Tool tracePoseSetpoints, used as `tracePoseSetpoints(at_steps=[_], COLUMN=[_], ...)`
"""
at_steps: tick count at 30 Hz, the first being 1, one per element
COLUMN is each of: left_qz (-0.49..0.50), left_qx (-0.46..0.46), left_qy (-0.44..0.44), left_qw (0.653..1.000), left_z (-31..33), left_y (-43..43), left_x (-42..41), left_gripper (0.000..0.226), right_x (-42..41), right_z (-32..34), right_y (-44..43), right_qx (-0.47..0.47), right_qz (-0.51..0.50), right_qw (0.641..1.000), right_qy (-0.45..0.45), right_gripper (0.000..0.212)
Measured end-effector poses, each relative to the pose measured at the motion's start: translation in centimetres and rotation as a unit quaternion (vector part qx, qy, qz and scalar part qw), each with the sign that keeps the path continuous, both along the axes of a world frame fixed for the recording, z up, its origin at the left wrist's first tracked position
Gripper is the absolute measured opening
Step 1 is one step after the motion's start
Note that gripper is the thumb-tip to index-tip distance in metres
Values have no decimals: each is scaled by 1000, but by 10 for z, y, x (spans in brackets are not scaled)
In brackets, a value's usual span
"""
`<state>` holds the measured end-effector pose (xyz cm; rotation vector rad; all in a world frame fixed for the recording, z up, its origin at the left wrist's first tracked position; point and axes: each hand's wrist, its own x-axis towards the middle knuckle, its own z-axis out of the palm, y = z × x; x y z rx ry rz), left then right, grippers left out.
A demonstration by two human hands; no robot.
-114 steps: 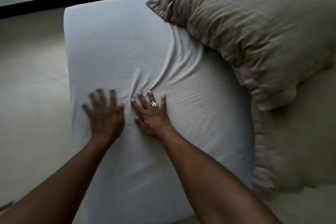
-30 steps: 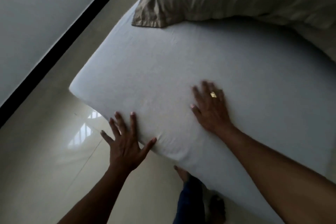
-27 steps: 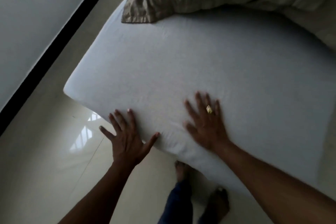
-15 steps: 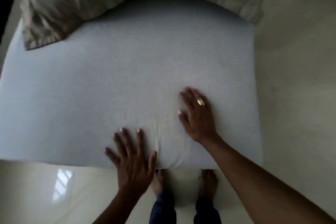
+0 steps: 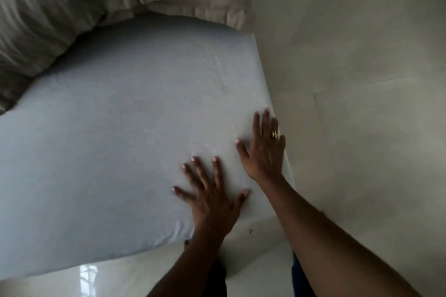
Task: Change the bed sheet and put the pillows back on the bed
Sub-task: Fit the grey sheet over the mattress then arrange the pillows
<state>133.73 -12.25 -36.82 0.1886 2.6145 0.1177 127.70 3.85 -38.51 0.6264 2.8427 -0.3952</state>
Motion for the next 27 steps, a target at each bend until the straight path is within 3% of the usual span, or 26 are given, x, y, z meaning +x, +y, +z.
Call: tracePoseSetpoints(at_steps=[3, 6, 9, 12, 14, 15, 17, 18, 22, 27], left_qz=[42, 106, 157, 219, 231, 190, 100, 70, 68, 148], left_qx=[-14, -36, -89, -119, -97, -89, -63, -59, -34, 17], left_qy=[-30, -85, -182, -299, -358, -365, -307, -266, -97, 12], left_qw=[999, 990, 967, 921, 900, 907, 944, 959, 992, 989], left_z=[4, 7, 28, 48, 74, 88, 116, 129, 182, 197], left_y=[20, 50, 85, 122, 152, 163, 178, 182, 194, 184], left_x=[12, 20, 35, 25, -4, -18, -48, -64, -149, -255], left_gripper=[124, 140, 157, 163, 148, 126, 74, 61, 42, 41], right_x=[11, 31, 46, 50, 39, 28, -4, -23, -128, -243], right_z=[-8, -6, 7, 33, 54, 66, 96, 112, 169, 206], right_y=[22, 40, 79, 127, 157, 168, 187, 193, 204, 196], right_qx=[1, -65, -228, -307, -261, -224, -177, -174, -186, -191], right_qz=[14, 31, -12, 94, 170, 194, 219, 221, 250, 279], right_qw=[1000, 997, 950, 847, 834, 841, 862, 870, 895, 918], right_qy=[12, -7, -215, -424, -456, -453, -420, -405, -320, -210], right_gripper=[101, 114, 127, 89, 77, 73, 57, 50, 38, 38])
